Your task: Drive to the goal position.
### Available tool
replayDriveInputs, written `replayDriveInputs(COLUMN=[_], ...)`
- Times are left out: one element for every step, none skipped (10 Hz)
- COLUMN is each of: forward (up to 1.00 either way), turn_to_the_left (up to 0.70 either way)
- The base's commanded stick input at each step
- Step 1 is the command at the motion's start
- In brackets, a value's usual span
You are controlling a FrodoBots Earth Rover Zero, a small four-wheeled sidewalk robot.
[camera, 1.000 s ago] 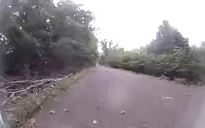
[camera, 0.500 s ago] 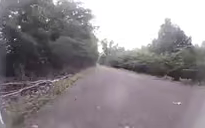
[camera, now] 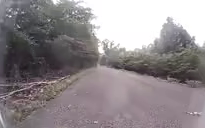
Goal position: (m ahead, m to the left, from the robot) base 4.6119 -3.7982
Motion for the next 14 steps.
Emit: replayDriveInputs(forward=[0.7, 0.7, 0.7, 0.7, 0.7, 0.7, 0.7, 0.7, 0.7, 0.7, 0.7, 0.7, 0.7, 0.7], turn_to_the_left=[0.03, 0.02, 0.02, 0.02, 0.03, 0.02, 0.02, 0.03, 0.03, 0.02, 0.03, 0.03, 0.02, 0.02])
